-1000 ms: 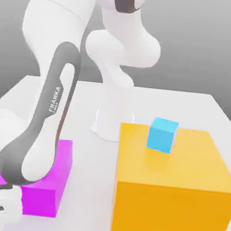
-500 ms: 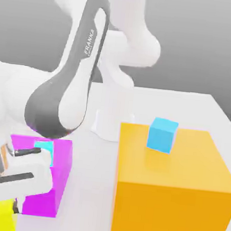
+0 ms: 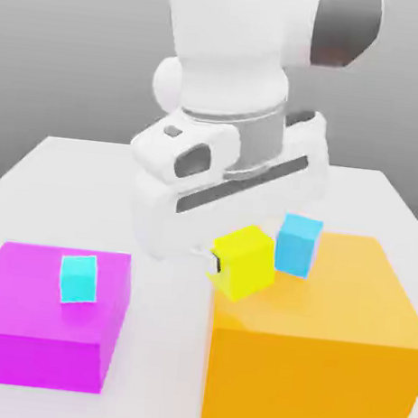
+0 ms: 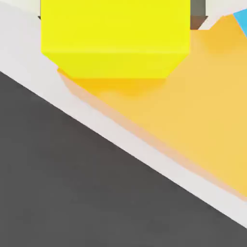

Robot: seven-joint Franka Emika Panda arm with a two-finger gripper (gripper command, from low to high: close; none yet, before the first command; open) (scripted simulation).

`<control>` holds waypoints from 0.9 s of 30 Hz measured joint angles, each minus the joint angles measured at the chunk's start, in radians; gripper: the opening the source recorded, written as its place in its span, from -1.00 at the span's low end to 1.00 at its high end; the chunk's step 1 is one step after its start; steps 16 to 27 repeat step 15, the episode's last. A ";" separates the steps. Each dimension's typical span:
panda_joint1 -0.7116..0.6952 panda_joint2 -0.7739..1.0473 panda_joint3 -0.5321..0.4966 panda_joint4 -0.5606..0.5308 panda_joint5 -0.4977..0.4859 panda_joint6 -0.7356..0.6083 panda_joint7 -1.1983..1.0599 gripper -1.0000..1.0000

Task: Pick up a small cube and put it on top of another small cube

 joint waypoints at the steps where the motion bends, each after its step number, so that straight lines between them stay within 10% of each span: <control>1: 0.006 -0.036 0.018 -0.015 -0.016 -0.016 0.020 -1.00; 11: 0.032 -0.221 0.157 -0.212 -0.110 0.028 0.148 -1.00; 12: 0.032 -0.214 0.159 -0.228 -0.110 0.052 0.148 1.00; 27: 0.032 -0.214 0.159 -0.228 -0.110 0.052 0.148 1.00</control>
